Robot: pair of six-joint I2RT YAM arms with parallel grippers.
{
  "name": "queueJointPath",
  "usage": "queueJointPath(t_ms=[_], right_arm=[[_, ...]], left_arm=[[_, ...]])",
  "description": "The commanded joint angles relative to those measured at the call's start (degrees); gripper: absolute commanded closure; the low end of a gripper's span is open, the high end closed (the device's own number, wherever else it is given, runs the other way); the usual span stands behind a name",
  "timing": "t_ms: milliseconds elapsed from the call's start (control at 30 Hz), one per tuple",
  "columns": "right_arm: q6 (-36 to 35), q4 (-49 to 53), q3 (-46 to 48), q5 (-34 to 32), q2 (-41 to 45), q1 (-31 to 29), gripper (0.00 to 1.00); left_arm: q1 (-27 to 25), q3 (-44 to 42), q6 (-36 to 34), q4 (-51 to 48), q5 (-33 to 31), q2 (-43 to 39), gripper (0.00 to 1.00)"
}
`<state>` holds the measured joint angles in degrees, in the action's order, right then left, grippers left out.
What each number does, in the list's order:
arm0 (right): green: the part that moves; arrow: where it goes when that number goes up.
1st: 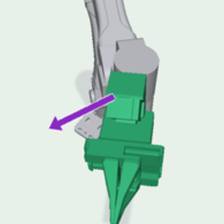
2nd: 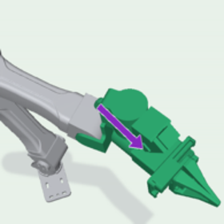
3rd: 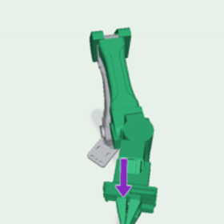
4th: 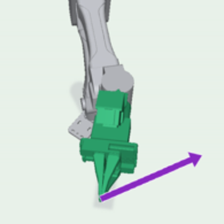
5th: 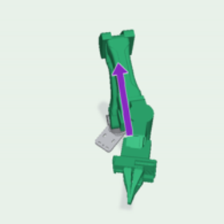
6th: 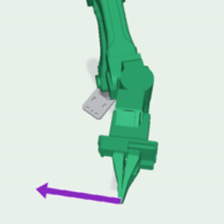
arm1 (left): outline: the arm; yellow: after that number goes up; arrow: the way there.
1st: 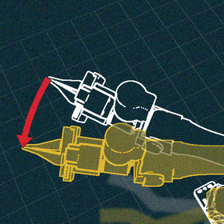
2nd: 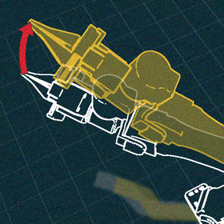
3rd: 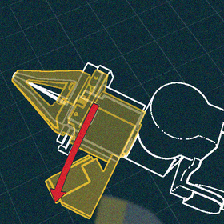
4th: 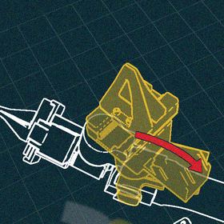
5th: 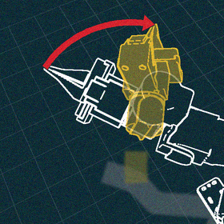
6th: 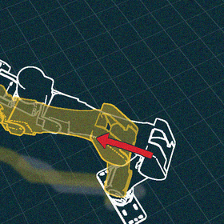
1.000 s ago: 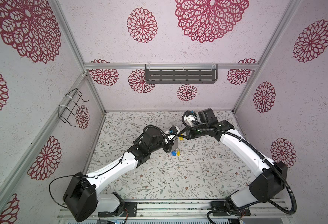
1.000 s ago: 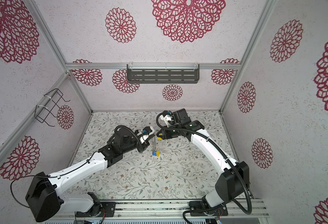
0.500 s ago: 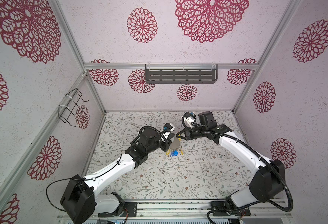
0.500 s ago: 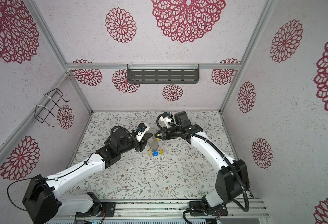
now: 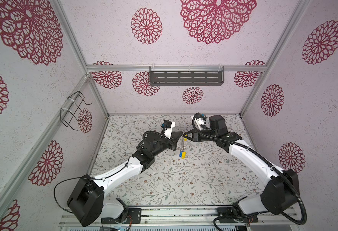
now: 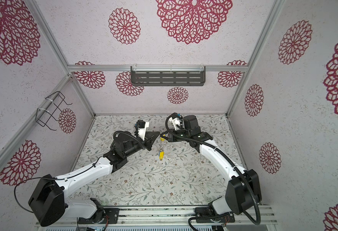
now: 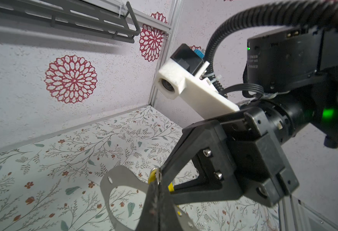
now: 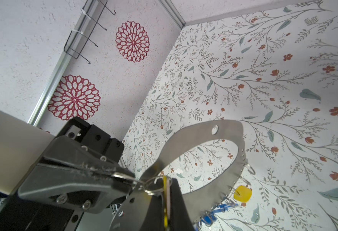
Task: Remove the keys from the keyring
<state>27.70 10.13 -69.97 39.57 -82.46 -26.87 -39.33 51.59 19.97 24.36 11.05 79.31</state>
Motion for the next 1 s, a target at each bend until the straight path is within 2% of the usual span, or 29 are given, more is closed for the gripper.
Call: queueJointPath(t_ms=[0,233,500,633,767,967], right_arm=[[2.74,-5.08,0.21,-0.2,2.76,-0.38,1.0],[4.61,-10.07,2.32,-2.06,4.78,-1.31,1.0],[6.49,-15.9,3.93,-5.68,5.76,-4.5,1.0],[5.35,-20.57,5.9,-10.25,7.94,-6.51,1.0],[4.81,-23.48,7.78,-11.48,9.83,-6.79,1.0],[1.81,-20.12,8.36,-16.09,11.38,-6.79,1.0]], left_arm=[[-0.04,0.2,6.44,8.63,1.03,1.3,1.0],[0.13,-0.45,13.37,15.71,-2.09,3.13,1.0],[-0.2,-1.41,16.72,23.06,-5.81,5.16,1.0],[-0.51,-1.32,18.7,27.04,-5.51,7.25,1.0],[-0.49,-1.32,19.59,28.11,-4.96,7.88,1.0],[-0.09,-0.82,19.71,27.51,-3.61,7.36,1.0]])
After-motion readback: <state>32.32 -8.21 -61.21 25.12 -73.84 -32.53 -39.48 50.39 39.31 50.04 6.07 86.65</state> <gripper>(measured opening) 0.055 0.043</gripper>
